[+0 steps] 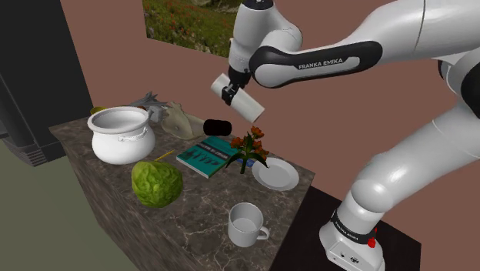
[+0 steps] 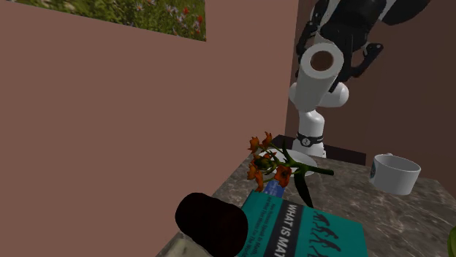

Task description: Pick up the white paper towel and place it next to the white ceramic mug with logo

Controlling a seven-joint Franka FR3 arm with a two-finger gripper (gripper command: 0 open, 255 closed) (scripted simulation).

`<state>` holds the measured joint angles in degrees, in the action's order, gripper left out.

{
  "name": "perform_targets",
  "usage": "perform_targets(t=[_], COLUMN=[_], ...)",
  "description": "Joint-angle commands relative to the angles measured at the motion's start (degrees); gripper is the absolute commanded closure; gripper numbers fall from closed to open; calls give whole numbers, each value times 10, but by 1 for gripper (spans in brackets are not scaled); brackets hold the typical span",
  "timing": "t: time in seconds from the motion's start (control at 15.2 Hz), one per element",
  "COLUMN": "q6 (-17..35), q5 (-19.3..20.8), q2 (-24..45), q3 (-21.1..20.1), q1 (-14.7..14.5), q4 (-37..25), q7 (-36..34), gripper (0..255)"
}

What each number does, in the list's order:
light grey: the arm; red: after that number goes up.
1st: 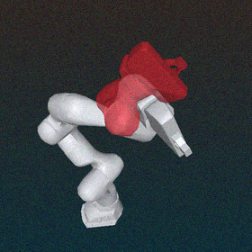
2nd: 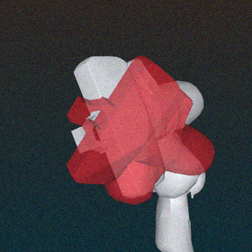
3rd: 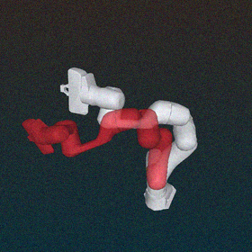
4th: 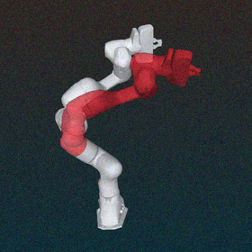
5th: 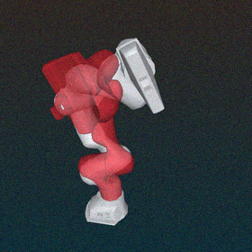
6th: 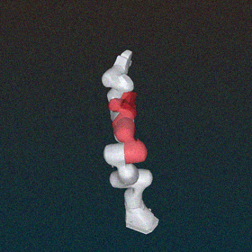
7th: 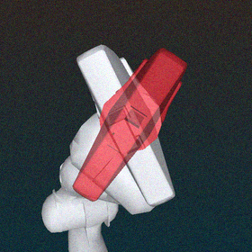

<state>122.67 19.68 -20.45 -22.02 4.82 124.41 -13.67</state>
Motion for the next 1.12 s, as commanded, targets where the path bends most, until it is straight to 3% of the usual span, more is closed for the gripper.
perform_targets(t=[0.0, 0.53, 1.06], q6=[-15, -81, -156], q5=[-4, -18, -14], q2=[-10, -19, 19], q3=[-21, -105, -207], q1=[-11, -47, -67], q4=[4, -17, -82], q7=[-27, -123, -232], gripper=[255, 255, 255])
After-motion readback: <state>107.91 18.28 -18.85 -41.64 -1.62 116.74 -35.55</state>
